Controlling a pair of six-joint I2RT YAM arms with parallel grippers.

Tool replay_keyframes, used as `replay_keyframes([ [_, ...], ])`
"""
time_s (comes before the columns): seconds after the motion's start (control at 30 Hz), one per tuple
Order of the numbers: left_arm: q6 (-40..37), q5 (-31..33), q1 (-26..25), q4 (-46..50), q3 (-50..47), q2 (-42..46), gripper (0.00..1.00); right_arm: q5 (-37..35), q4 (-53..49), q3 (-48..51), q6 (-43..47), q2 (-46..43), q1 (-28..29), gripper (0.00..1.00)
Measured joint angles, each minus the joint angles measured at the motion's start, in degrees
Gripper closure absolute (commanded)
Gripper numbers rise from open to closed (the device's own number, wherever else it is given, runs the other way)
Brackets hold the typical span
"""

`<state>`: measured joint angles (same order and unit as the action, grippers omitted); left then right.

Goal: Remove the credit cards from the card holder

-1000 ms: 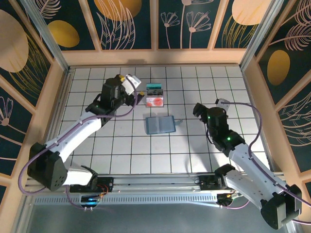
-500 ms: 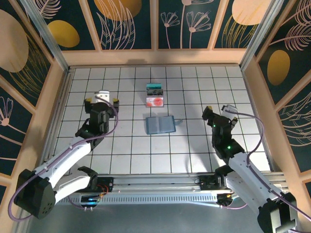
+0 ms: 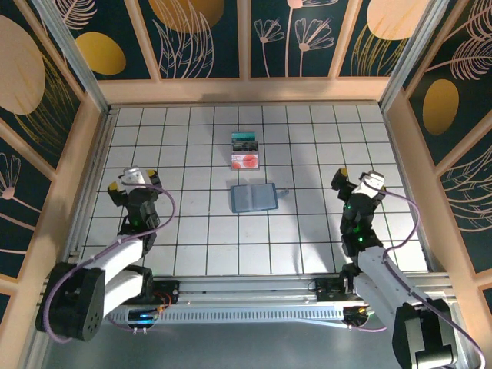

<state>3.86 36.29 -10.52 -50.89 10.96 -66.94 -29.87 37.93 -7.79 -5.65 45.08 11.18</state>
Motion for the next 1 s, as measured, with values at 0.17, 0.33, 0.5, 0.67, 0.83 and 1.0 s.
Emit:
replay_keyframes([
  [0.17, -1.46, -3.21, 0.15, -10.58, -1.14, -7.15, 0.01, 0.85, 6.75, 2.36, 2.32, 0.5, -0.87, 0.01],
  [0.33, -3.43, -7.28, 0.15, -18.51, -1.22, -12.22, 0.01, 1.95, 10.97, 3.93, 2.84, 0.5, -2.03, 0.01],
  [0.5, -5.09, -11.63, 0.31, -23.06, -1.84, -15.45, 0.01, 3.76, 13.92, 5.75, 2.78, 1.01, -3.96, 0.01],
  [0.67, -5.62, -16.22, 1.7, -24.33, -2.45, -15.45, 0.01, 6.51, 18.38, 7.19, 2.43, 5.01, -6.6, 0.01],
  [0.83, -4.68, -16.74, 3.15, -22.99, -0.5, -16.17, 0.01, 9.25, 24.3, 7.21, 2.29, 11.37, -8.52, 0.01],
  [1.0, -1.77, -13.73, 4.7, -17.73, 4.81, -18.23, 0.01, 11.82, 31.04, 7.23, 2.34, 20.13, -9.29, 0.01],
])
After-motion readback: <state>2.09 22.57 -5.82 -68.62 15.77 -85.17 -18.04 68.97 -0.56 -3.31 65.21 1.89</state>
